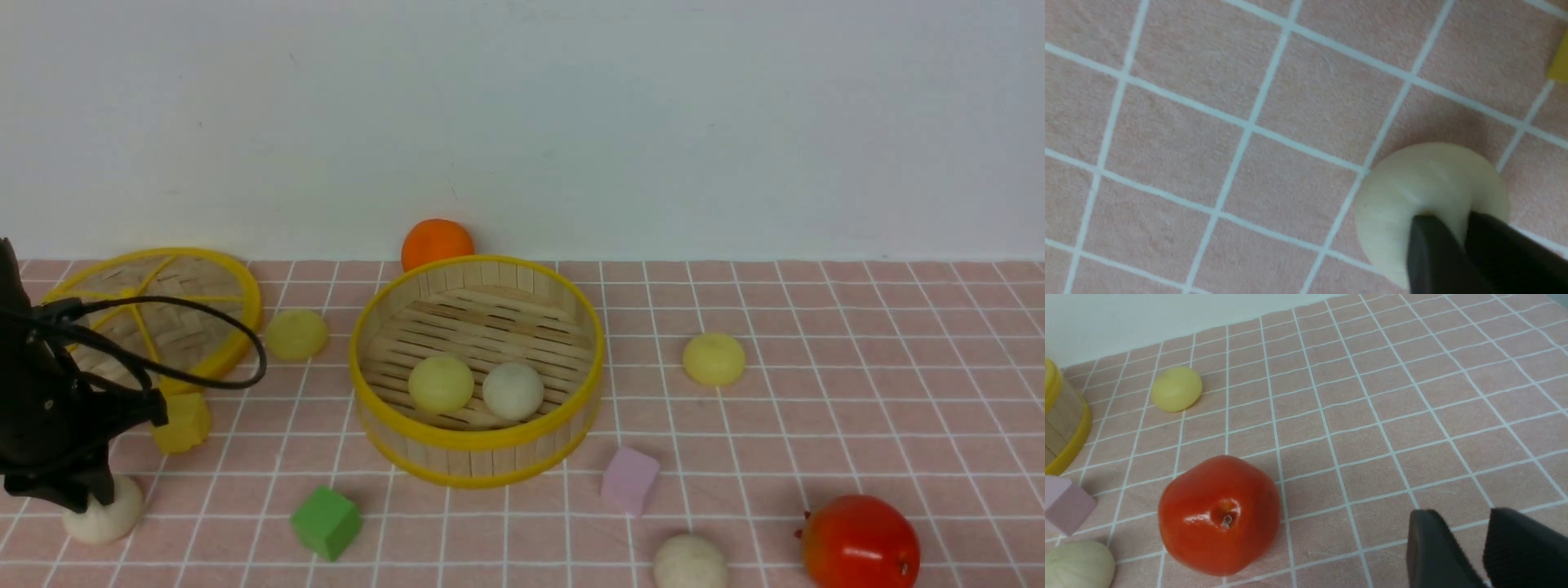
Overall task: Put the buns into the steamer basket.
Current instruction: Use the left arm to grab a steamed stuffed bun, then use the left arm to put the steamed stuffed bun into the steamer
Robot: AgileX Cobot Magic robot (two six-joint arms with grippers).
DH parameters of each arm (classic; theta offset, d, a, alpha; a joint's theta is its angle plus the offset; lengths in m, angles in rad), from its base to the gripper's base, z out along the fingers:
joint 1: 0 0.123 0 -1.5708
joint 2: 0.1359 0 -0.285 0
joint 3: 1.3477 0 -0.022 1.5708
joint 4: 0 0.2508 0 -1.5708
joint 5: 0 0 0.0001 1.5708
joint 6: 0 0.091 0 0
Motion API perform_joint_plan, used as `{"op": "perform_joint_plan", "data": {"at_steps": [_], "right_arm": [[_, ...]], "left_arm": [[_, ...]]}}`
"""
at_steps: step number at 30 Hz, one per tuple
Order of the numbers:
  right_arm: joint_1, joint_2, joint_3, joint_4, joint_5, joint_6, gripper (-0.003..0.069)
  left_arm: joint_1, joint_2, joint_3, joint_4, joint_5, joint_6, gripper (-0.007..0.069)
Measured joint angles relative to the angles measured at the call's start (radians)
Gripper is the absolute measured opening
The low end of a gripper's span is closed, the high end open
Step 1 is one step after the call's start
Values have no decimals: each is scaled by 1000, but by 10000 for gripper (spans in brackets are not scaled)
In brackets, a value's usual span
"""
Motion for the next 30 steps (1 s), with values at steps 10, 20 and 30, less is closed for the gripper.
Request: {"op": "perform_joint_plan", "data": {"at_steps": [10, 20, 30], "right_arm": [[0, 0, 0, 0, 0, 0, 239], [0, 0, 0, 0, 0, 0, 239], [0, 0, 0, -1, 0, 0, 239]], "left_arm": [[-1, -25, -130, -65, 162, 17, 13], [-219, -97, -406, -329, 180, 169, 13], [-350, 252, -670, -265, 152, 110, 13]]}}
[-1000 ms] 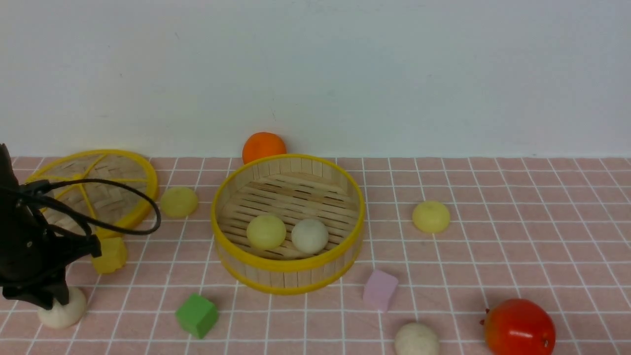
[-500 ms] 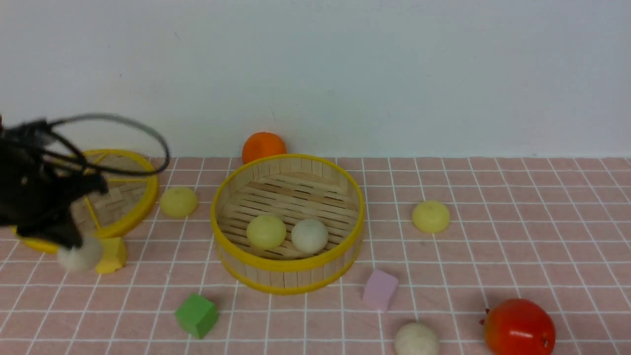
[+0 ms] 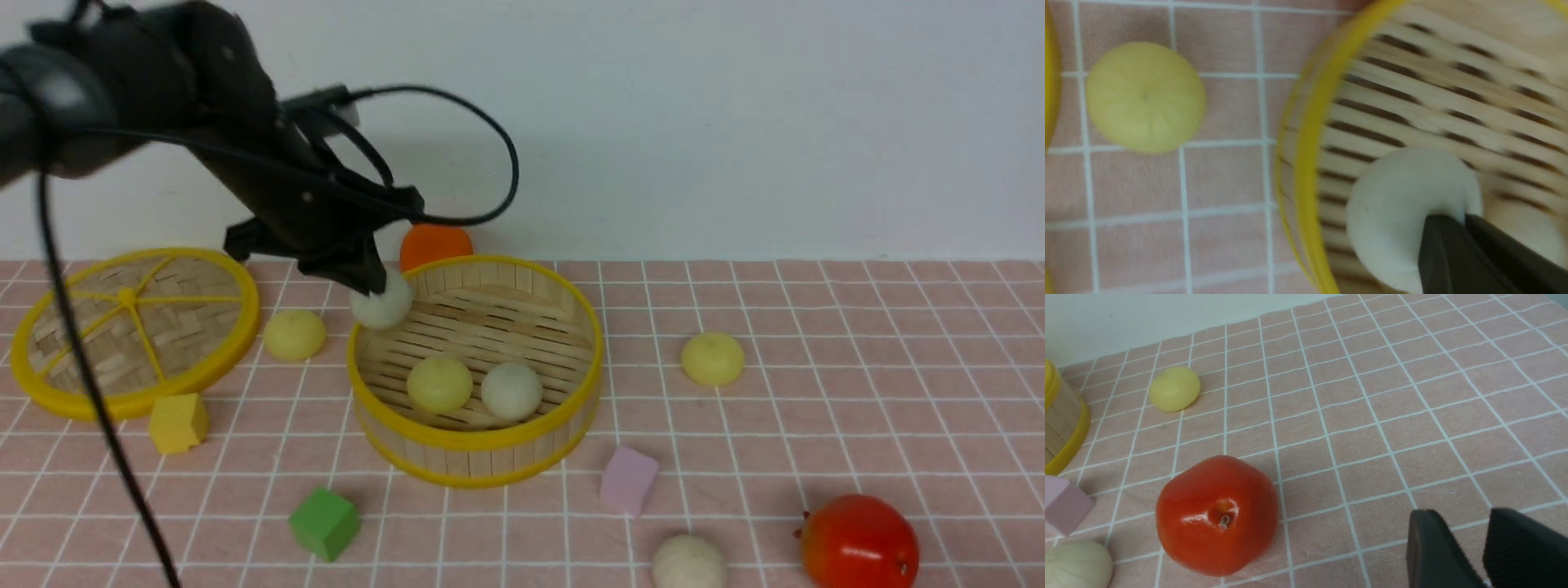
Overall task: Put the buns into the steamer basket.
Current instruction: Use the left arm to put the steamed stuffed bun into the steamer, then use the left arm to grab a steamed stuffed bun
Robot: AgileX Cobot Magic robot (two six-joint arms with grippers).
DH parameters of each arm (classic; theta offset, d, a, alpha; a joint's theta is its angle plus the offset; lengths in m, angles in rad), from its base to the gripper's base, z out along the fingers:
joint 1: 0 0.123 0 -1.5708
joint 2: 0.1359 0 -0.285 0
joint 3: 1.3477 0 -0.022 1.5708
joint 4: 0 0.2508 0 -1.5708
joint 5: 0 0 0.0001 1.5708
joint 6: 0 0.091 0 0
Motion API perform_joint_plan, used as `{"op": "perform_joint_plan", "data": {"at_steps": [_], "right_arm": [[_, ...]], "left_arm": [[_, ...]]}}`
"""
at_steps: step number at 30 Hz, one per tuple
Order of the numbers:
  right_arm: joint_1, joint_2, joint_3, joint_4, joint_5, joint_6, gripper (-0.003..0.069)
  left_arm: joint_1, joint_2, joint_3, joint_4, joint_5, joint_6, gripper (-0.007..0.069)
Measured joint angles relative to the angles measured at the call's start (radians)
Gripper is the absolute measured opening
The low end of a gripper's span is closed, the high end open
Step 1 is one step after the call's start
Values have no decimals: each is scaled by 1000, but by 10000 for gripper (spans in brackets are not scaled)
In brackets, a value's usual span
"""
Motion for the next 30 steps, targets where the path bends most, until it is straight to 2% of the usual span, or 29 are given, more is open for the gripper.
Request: {"op": "perform_joint_plan", "data": {"at_steps": [12, 16, 21, 23, 26, 30], "right_arm": [[0, 0, 0, 0, 0, 0, 239], [0, 0, 0, 0, 0, 0, 239], [0, 0, 0, 0, 0, 0, 239], [0, 0, 0, 0, -1, 0, 239], [0, 0, 0, 0, -1, 0, 239], [0, 0, 0, 0, -1, 0, 239]], "left_arm": [[0, 134, -37, -38, -53, -6, 15], [0, 135, -41, -35, -54, -6, 50], [0, 113, -43, -31, -46, -7, 179], [0, 80, -68, -15, -32, -10, 288], [5, 42, -103, 39, -8, -11, 379], [30, 16, -127, 154, 32, -33, 427]]}}
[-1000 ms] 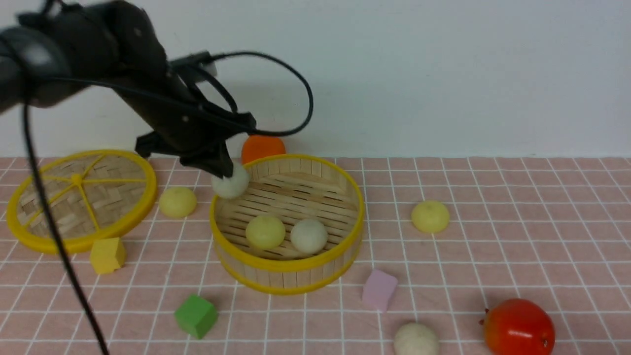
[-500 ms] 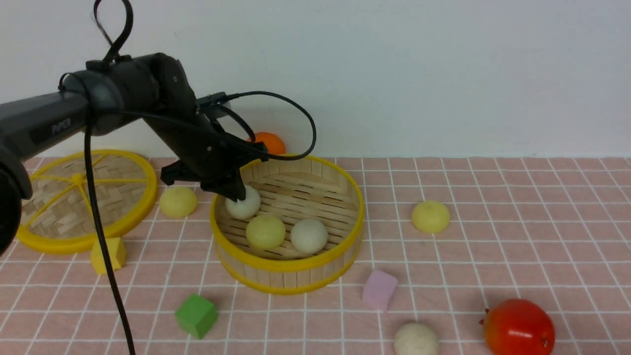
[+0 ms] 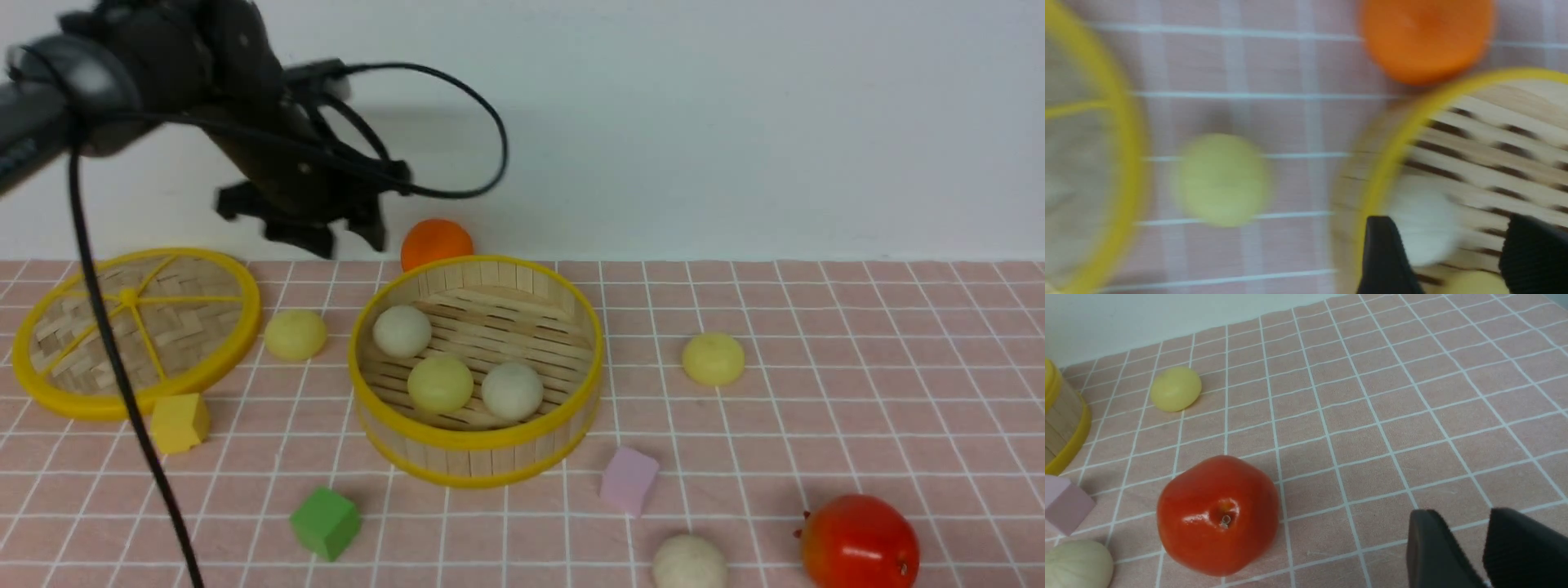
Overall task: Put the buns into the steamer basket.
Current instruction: Use the left arm to grab a steamed stuffed bun
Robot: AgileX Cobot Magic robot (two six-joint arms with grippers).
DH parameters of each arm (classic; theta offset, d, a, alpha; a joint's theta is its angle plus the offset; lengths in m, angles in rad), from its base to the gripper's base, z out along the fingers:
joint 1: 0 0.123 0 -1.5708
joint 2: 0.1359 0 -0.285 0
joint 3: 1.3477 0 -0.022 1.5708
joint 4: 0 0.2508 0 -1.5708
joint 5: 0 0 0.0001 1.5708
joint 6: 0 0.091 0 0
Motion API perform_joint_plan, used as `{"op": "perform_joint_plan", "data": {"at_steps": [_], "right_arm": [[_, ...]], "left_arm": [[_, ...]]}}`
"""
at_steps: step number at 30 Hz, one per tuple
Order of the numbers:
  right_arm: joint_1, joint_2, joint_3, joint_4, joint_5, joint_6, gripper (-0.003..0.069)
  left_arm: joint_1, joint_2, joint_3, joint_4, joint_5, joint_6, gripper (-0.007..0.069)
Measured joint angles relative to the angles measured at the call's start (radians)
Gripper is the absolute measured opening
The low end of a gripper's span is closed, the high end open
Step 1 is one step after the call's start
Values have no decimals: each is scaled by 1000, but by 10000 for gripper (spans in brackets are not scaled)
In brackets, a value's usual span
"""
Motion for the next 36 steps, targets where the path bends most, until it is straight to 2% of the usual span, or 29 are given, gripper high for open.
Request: {"op": "perform_joint_plan", "data": {"at_steps": [4, 8, 13, 23, 36], "right_arm": [[0, 0, 0, 0, 0, 0, 239], [0, 0, 0, 0, 0, 0, 239], [0, 0, 0, 0, 0, 0, 239], [0, 0, 0, 0, 0, 0, 239], [0, 0, 0, 1, 0, 0, 239]], "left_arm": [[62, 35, -1, 75, 34, -64, 405], [103, 95, -1, 82, 35, -79, 354], [103, 147, -1, 65, 1, -80, 292], [83, 149, -3, 59, -64, -44, 282], [83, 219, -3, 66, -68, -37, 263]]}}
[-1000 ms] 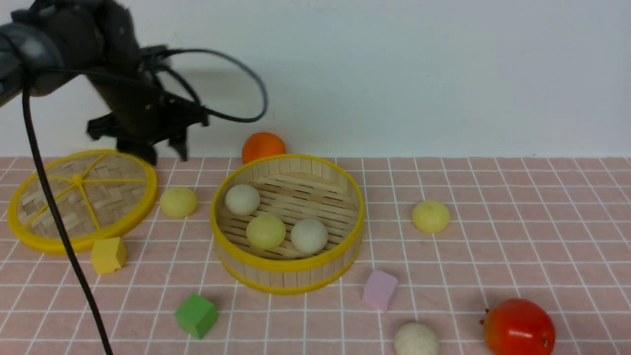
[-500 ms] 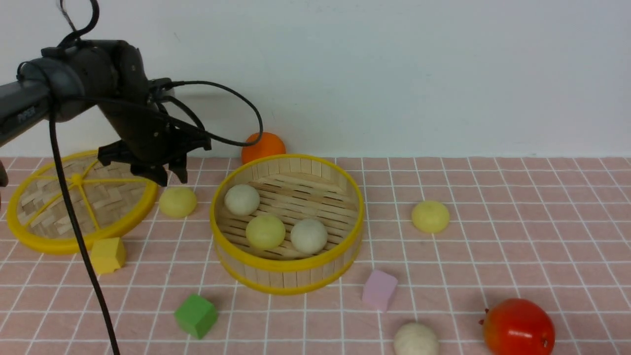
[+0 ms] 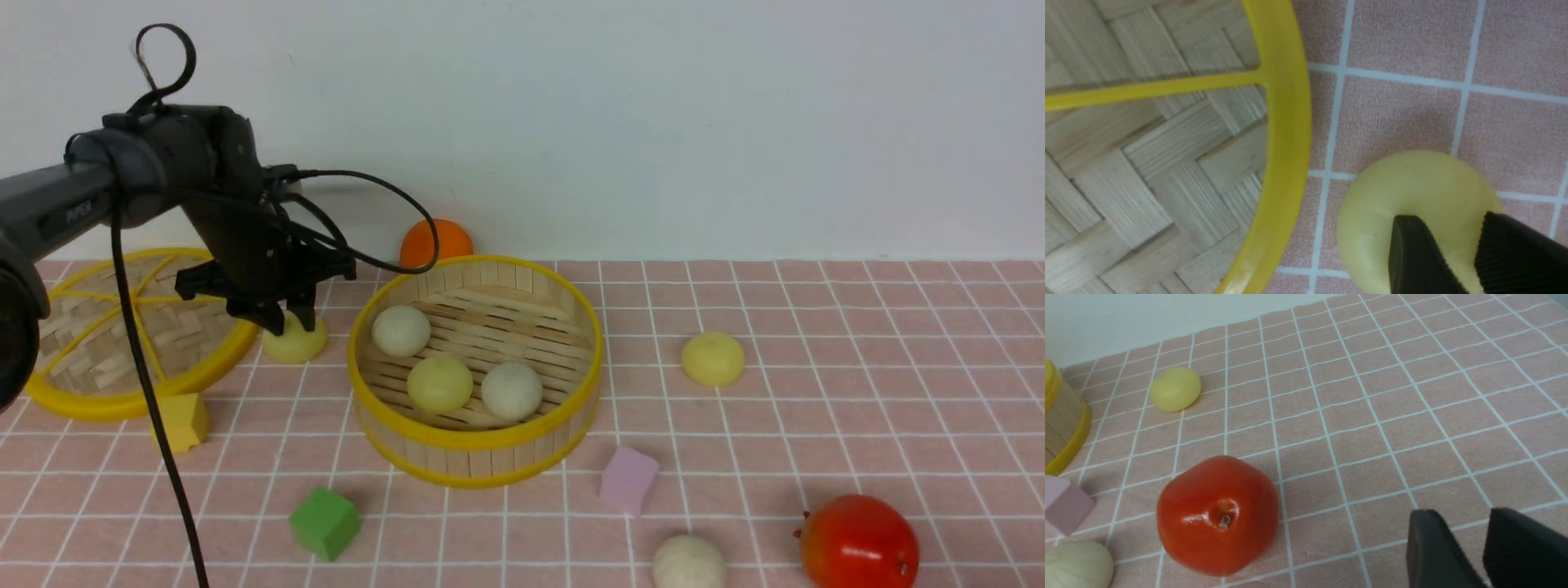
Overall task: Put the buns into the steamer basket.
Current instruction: Use the left arm to grab a steamed stuffed bun, then use the left arm to put the steamed stuffed bun into the steamer
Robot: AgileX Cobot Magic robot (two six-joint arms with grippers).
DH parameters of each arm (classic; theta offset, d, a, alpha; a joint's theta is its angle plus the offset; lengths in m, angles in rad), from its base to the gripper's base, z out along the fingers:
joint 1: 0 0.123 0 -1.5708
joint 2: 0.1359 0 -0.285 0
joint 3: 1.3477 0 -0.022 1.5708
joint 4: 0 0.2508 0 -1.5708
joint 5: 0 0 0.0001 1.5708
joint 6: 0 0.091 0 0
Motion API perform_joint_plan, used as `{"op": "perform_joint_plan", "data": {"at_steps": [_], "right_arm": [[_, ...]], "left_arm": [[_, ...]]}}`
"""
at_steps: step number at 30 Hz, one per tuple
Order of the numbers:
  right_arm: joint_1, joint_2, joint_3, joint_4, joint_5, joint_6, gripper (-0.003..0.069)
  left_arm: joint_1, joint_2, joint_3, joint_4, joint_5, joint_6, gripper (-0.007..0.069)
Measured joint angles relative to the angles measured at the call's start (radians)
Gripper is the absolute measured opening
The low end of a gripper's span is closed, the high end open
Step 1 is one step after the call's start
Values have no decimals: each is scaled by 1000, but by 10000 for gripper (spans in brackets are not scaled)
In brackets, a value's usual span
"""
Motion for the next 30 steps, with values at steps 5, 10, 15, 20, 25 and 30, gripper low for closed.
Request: {"op": "perform_joint_plan", "data": {"at_steps": [5, 10, 15, 20, 25, 30], "right_arm": [[0, 0, 0, -1, 0, 0, 239], [0, 0, 0, -1, 0, 0, 239], [0, 0, 0, -1, 0, 0, 239], [0, 0, 0, -1, 0, 0, 239], [0, 0, 0, -1, 0, 0, 239], [0, 0, 0, -1, 0, 0, 239]], "left_arm": [[0, 0, 0, 5, -5, 4, 148], [0, 0, -27, 15, 41, 4, 13], [-7, -14, -127, 16, 143, 4, 13], [-60, -75, -241, -51, 184, 43, 13], [-188, -89, -310, -133, 172, 74, 13], [-241, -32, -310, -111, 166, 73, 13]]}}
